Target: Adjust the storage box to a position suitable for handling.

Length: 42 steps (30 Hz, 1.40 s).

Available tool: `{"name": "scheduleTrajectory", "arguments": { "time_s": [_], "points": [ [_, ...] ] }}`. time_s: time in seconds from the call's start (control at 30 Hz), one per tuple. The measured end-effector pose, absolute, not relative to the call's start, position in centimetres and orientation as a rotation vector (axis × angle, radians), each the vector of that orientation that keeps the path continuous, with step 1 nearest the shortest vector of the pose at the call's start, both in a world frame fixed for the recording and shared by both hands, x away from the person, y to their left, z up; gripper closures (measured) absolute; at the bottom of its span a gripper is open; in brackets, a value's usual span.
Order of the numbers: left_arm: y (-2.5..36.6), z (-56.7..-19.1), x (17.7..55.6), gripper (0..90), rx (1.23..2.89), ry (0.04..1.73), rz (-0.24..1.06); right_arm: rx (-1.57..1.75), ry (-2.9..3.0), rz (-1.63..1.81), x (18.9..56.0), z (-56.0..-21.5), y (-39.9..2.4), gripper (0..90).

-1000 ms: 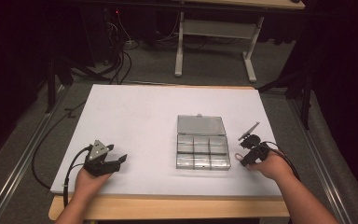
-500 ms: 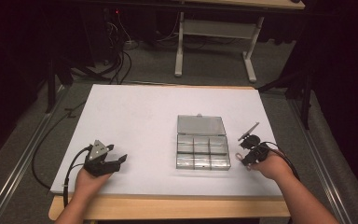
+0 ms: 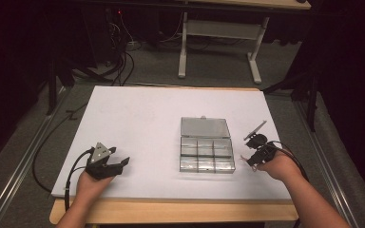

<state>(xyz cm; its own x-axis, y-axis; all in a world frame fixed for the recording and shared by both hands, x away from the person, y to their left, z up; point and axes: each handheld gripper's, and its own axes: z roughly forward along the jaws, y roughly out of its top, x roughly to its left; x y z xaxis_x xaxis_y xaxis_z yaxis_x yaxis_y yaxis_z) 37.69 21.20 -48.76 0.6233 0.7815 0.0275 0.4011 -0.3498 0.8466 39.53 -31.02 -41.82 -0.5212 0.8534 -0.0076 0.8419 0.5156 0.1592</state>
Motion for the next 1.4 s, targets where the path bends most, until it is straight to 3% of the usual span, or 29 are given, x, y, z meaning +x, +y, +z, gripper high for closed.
{"name": "scheduleTrajectory", "arguments": {
  "time_s": [1.4],
  "points": [
    [21.2,-48.8,37.7,30.6,1.968,0.931,0.547,1.394,2.692,0.201,39.2,-36.6,-27.5,85.8]
  ]
}}
